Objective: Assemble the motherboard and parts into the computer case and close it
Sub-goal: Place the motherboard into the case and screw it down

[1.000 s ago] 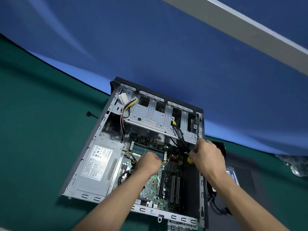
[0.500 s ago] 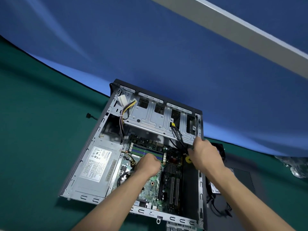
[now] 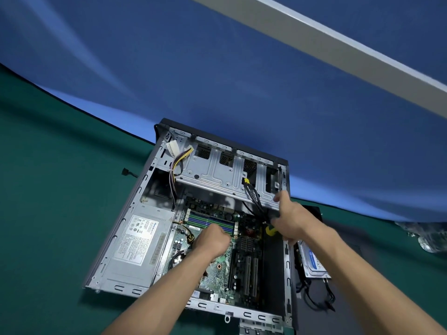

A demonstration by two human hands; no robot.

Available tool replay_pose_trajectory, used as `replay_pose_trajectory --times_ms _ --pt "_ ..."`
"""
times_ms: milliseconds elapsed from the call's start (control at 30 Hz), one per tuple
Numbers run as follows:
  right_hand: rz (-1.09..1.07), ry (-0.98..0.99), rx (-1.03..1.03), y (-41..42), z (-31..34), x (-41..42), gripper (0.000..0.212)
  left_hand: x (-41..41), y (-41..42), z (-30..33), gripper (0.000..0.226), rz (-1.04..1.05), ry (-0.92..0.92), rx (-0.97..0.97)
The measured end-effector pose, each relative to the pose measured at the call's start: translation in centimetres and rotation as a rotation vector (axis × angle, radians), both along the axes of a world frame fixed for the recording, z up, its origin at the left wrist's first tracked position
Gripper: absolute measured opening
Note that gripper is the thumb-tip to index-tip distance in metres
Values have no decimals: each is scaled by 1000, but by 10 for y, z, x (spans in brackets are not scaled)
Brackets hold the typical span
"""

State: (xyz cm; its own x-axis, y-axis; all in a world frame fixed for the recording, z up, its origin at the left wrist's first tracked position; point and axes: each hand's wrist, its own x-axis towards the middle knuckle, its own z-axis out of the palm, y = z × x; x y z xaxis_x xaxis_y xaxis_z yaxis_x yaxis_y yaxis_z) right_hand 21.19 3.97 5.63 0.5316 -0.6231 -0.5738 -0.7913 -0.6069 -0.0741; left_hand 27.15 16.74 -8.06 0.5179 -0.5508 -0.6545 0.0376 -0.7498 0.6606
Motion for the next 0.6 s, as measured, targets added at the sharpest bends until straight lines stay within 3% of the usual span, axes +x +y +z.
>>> replay_pose_trajectory --times_ms 100,200,333,467,600 --pt "45 -9 -206 0 -6 -1 30 1 0 -4 13 -4 -17 -10" --pt "59 17 -122 2 -8 0 36 2 2 -6 12 -15 -26 -20" --pt "105 -8 -325 4 -13 -5 30 1 1 -9 16 -8 -18 -24" --pt "61 -34 -209 2 -14 -7 33 0 1 -9 19 -25 -23 -25" --pt "108 -31 -347 7 -14 -9 30 -1 0 -10 19 -2 -9 -51"
